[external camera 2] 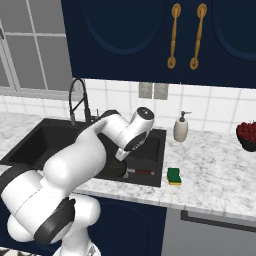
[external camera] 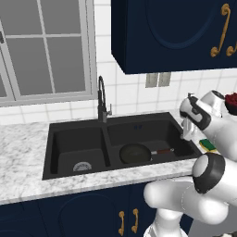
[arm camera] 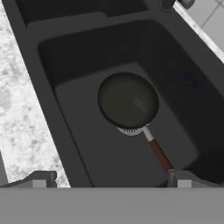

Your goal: Pick the pan and sponge and place them into the sink. Then turn on the water.

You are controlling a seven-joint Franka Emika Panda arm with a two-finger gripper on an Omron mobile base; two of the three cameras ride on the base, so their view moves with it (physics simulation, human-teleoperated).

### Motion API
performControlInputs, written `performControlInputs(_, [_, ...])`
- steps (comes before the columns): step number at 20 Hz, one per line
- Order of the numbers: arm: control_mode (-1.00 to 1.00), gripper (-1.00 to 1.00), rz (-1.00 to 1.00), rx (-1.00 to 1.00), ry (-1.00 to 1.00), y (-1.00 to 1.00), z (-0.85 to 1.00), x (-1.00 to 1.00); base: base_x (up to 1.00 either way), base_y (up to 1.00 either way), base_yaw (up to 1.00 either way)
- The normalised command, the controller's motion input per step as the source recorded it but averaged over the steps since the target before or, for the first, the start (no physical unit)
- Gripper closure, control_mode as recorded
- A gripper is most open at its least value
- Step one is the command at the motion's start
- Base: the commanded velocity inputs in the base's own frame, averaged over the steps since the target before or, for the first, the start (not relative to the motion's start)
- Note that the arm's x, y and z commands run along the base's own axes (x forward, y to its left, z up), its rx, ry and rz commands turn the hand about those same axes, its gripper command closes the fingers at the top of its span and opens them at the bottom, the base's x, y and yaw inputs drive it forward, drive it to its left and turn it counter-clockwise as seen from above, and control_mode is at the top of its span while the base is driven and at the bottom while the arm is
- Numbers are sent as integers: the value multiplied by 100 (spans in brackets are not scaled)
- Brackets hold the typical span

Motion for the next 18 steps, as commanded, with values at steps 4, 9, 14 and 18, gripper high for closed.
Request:
performControlInputs(4, [-100, -100, 0, 11, 0, -2, 9, 0, 0, 0, 0])
performControlInputs(9, [-100, -100, -2, 15, 0, -32, 33, 0, 0, 0, 0])
performControlInputs(14, [-100, -100, -7, 18, 0, -32, 36, -1, 0, 0, 0])
performControlInputs(18, [-100, -100, -16, 4, 0, -21, 8, -4, 0, 0, 0])
